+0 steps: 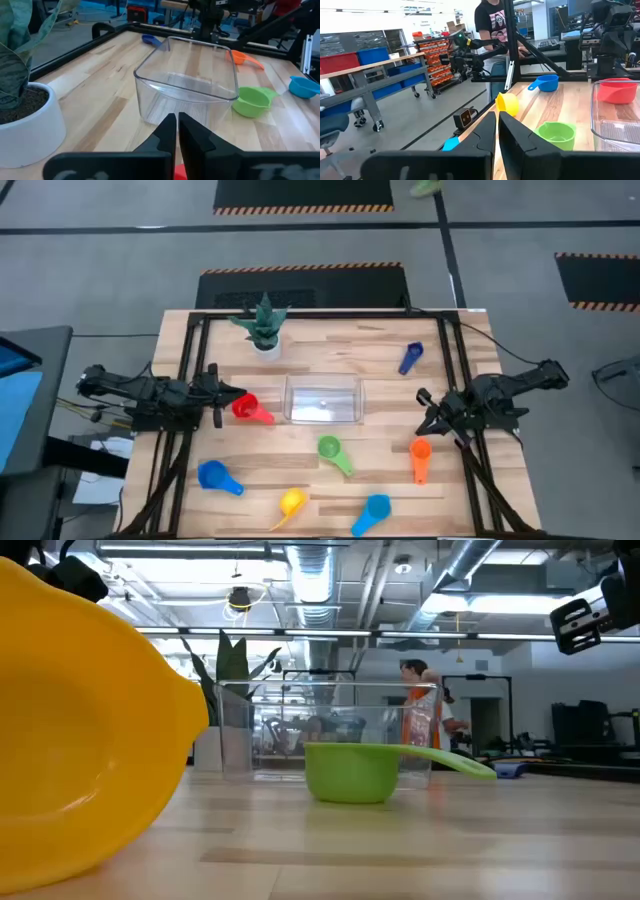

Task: Nest measuring cups in basket

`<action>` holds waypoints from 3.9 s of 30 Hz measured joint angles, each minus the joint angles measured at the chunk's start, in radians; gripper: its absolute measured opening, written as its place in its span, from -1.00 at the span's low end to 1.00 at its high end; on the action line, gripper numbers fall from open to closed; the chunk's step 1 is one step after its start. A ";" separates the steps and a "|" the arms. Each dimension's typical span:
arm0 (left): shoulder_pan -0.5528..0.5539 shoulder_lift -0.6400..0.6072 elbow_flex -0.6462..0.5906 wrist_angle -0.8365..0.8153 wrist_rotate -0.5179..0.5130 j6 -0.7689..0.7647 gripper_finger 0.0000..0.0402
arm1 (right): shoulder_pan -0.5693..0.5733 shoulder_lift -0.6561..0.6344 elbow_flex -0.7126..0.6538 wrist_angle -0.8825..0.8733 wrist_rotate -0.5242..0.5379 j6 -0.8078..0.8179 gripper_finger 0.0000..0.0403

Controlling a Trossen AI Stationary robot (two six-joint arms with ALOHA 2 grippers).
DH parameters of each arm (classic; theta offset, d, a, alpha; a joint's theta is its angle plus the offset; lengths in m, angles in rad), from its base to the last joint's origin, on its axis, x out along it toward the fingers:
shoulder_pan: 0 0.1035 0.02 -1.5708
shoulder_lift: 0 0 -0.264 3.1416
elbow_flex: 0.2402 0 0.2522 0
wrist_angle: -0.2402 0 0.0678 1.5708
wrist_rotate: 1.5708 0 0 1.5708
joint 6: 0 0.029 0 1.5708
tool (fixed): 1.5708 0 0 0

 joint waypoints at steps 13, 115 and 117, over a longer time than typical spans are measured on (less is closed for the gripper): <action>0.000 0.000 0.000 0.000 0.000 0.000 -0.97 | 0.000 0.000 0.000 0.000 0.000 0.000 -0.77; 0.000 0.000 -0.001 0.281 -0.441 -0.329 -0.97 | -0.028 0.001 0.000 0.625 0.133 -0.438 -0.77; 0.000 0.000 -0.001 0.276 -0.471 -0.330 -0.97 | -0.025 0.001 0.000 0.631 0.132 -0.358 -0.77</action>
